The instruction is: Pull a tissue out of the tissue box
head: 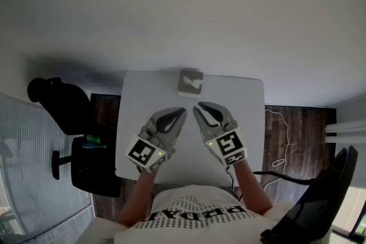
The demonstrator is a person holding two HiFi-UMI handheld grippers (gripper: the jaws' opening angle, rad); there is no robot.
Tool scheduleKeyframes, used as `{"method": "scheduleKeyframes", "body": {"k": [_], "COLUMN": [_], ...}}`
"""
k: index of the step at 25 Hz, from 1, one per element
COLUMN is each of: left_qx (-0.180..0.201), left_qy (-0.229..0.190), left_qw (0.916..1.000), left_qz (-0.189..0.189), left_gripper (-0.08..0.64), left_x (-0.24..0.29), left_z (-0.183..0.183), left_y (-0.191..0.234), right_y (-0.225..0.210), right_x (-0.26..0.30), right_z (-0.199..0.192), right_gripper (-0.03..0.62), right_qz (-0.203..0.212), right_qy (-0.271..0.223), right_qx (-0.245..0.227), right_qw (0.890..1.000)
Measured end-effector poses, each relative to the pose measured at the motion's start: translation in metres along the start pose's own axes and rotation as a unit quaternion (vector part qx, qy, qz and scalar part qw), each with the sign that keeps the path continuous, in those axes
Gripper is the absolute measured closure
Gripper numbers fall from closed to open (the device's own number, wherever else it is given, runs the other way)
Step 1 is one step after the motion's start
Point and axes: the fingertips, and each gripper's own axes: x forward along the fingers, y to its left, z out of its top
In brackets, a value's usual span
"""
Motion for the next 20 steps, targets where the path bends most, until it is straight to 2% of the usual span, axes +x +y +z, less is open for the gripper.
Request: {"method": "scheduleKeyframes", "body": {"k": [12, 16, 20], "left_qx": [-0.028, -0.034, -0.06], "left_qy": [0.033, 0.033, 0.026], "left_qw": [0.9991, 0.9989, 0.9979], "left_qz": [-0.001, -0.002, 0.002], "left_gripper": [0.566, 0.566, 0.566], "left_x": [0.035, 0.04, 0.049], "left_z": [-0.051, -0.068, -0.078], "left_y": [0.04, 0.047, 0.055], "right_y": [-0.035, -0.04, -0.047], "right_x": [0.049, 0.061, 0.075], "right_z": [-0.05, -0.07, -0.086], "right_gripper": [0.506, 0.503, 0.495], "right_qz": [0.004, 0.001, -0.002], "right_qy": [0.054, 0.068, 0.083], "right_qx": [0.015, 0.021, 0.02], "right_qw": [0.998, 0.998, 0.996]}}
